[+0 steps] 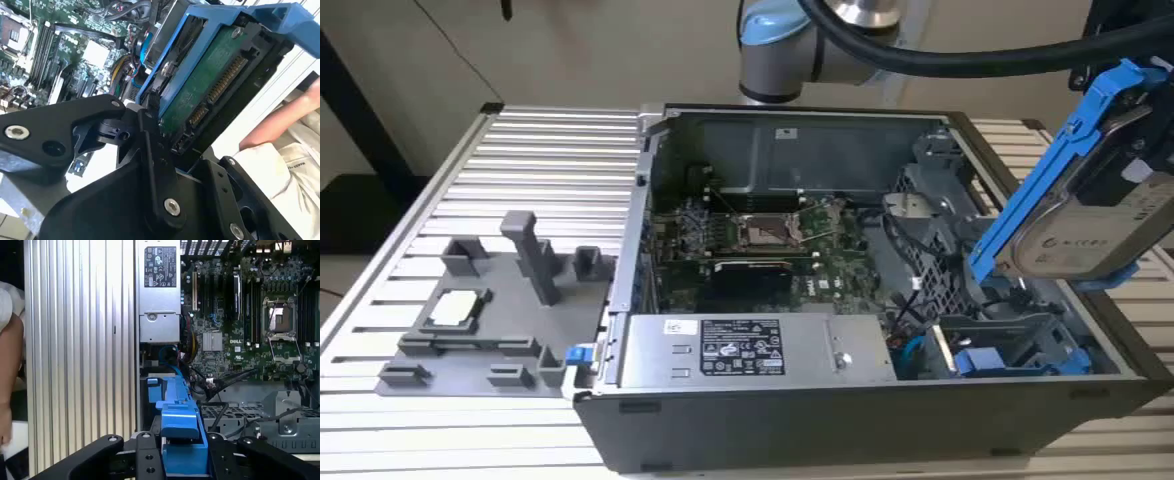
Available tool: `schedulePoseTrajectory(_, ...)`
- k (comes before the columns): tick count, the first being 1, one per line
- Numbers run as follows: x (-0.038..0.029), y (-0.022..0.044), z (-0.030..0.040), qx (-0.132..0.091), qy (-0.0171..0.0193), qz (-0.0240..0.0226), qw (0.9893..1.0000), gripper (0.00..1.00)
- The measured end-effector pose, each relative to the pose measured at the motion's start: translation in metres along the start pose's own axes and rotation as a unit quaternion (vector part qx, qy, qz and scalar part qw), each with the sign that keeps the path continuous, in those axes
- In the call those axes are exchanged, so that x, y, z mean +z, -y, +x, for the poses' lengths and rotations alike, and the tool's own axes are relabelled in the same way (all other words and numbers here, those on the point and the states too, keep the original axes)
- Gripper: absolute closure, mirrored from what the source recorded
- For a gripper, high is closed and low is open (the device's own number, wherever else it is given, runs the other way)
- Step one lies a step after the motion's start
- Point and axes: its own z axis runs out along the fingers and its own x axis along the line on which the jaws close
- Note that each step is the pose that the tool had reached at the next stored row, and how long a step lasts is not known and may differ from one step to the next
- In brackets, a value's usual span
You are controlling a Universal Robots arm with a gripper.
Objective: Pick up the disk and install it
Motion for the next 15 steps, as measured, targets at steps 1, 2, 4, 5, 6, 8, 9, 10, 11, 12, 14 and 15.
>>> schedulePoseTrajectory(1,0.0,0.0,0.0,0.0,0.0,0.0,1.0,0.67)
schedulePoseTrajectory(2,0.0,0.0,0.0,0.0,0.0,0.0,1.0,0.67)
schedulePoseTrajectory(4,0.0,0.0,0.0,0.0,0.0,0.0,1.0,0.67)
schedulePoseTrajectory(5,0.0,0.0,0.0,0.0,0.0,0.0,1.0,0.67)
schedulePoseTrajectory(6,0.0,0.0,0.0,0.0,0.0,0.0,1.0,0.67)
schedulePoseTrajectory(8,0.0,0.0,0.0,0.0,0.0,0.0,1.0,0.67)
schedulePoseTrajectory(9,0.0,0.0,0.0,0.0,0.0,0.0,1.0,0.67)
schedulePoseTrajectory(10,0.0,0.0,0.0,0.0,0.0,0.0,1.0,0.67)
schedulePoseTrajectory(11,0.0002,0.0,0.0,0.0,0.0,0.0,1.0,0.67)
schedulePoseTrajectory(12,0.0006,0.0,0.0,0.0,0.0,0.0,1.0,0.67)
schedulePoseTrajectory(14,0.0021,0.0001,0.0,0.0,-0.0001,0.0,1.0,0.67)
schedulePoseTrajectory(15,0.0032,0.0001,0.0,0.0,0.0,0.0,1.0,0.67)
